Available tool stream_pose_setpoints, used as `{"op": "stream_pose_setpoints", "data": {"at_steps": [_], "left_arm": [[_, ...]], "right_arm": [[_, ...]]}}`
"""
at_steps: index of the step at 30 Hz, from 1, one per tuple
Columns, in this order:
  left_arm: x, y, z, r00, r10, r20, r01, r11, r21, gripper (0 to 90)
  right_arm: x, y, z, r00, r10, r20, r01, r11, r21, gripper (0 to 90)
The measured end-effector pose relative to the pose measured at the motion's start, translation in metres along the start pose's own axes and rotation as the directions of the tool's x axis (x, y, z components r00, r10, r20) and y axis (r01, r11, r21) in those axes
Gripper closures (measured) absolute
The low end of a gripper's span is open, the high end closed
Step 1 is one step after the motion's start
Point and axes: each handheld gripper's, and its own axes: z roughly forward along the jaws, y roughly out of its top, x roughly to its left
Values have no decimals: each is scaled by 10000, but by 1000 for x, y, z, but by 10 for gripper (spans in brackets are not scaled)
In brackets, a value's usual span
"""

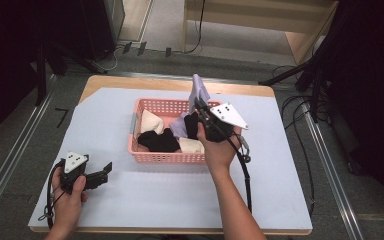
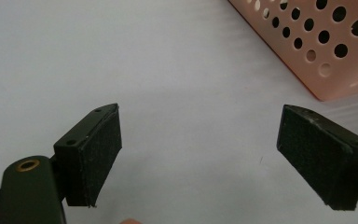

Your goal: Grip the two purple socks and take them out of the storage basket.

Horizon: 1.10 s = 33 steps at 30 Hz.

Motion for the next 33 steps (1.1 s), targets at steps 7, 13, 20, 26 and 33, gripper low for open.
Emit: {"op": "stream_pose_setpoints", "data": {"at_steps": [7,13,20,26,33], "left_arm": [[0,0,0,10000,33,25,-33,10000,19,150],[0,0,0,10000,40,4,-40,10000,40,149],[0,0,0,10000,7,-48,-7,10000,13,149],[0,0,0,10000,-5,-59,5,10000,34,149],[0,0,0,10000,-11,-66,11,10000,27,149]], "right_arm": [[-33,10,-23,9971,251,721,-207,9979,-612,889],[-59,11,-40,9913,333,1274,-243,9971,-719,889],[-90,-9,-58,9779,411,2049,-372,9990,-231,889],[-106,-36,-70,9641,187,2647,-380,9970,680,890],[-123,-59,-75,9395,1104,3242,-1648,9756,1452,775]]}}
